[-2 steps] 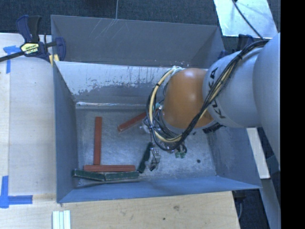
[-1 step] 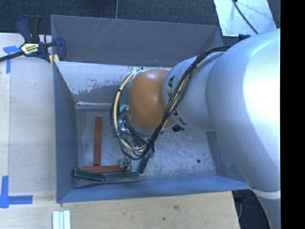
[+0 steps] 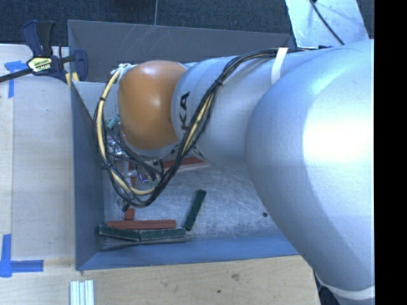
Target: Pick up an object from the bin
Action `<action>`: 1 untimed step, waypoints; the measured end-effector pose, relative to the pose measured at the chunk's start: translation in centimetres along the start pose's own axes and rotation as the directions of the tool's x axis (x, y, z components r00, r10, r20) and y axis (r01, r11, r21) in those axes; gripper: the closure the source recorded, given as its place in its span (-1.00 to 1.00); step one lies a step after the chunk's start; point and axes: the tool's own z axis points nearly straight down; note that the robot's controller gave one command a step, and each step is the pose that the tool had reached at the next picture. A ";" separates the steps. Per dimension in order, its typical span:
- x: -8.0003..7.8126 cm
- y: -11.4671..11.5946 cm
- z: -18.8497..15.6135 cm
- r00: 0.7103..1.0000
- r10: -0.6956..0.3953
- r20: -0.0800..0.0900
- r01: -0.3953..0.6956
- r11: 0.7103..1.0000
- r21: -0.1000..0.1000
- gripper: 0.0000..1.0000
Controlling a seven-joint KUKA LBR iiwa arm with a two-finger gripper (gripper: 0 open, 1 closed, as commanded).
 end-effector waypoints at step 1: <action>1.7 -4.2 5.5 0.949 -0.315 -0.011 0.315 0.949 0.002 -1.00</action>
Offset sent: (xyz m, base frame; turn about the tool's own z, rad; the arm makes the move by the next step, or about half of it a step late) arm -0.0084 -0.0428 -0.0553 -0.3230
